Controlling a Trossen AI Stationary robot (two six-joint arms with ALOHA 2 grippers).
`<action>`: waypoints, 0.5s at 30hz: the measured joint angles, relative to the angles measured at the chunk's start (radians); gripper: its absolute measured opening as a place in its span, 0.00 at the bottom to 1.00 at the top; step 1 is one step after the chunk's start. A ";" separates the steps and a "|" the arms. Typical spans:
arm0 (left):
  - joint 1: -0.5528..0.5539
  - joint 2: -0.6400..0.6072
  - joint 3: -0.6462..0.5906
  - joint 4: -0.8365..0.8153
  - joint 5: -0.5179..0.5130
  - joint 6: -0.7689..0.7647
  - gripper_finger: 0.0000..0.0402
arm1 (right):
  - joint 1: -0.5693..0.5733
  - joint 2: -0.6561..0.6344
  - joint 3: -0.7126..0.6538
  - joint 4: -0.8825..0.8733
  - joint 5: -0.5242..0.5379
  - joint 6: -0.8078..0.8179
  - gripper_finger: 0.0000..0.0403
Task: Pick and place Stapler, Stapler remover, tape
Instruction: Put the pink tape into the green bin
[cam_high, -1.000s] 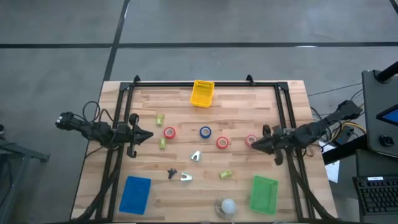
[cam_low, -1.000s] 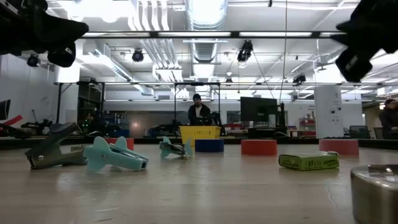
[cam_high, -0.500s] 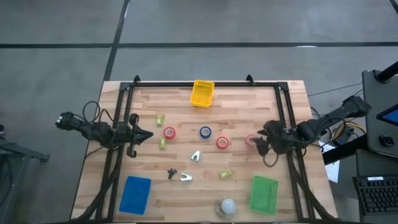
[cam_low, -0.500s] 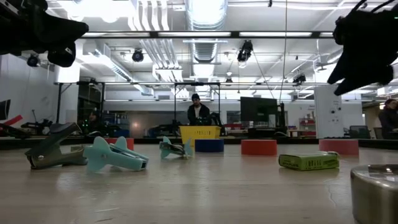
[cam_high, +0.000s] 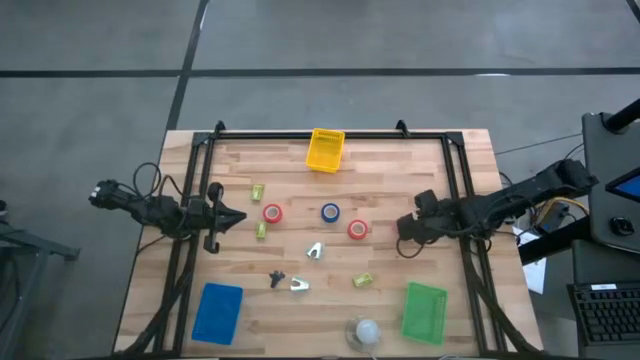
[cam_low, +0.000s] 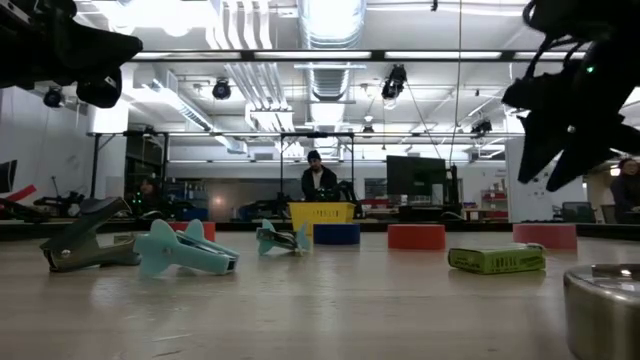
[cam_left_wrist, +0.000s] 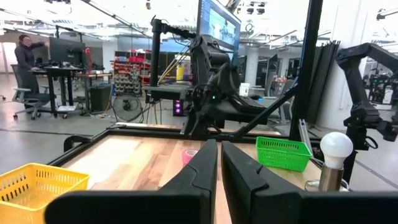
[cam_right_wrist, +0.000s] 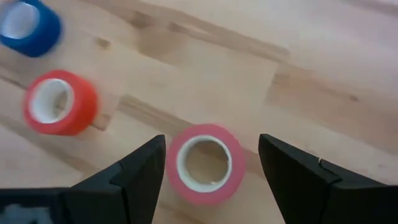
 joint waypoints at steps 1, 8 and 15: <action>0.000 0.000 0.000 0.000 0.000 0.000 0.06 | -0.006 0.019 0.001 -0.001 -0.007 0.018 0.62; 0.000 0.000 0.000 -0.001 0.000 0.000 0.06 | -0.016 0.152 0.015 0.006 -0.063 0.097 0.60; 0.000 0.000 0.000 -0.001 0.000 0.000 0.06 | -0.026 0.268 0.022 0.008 -0.098 0.139 0.55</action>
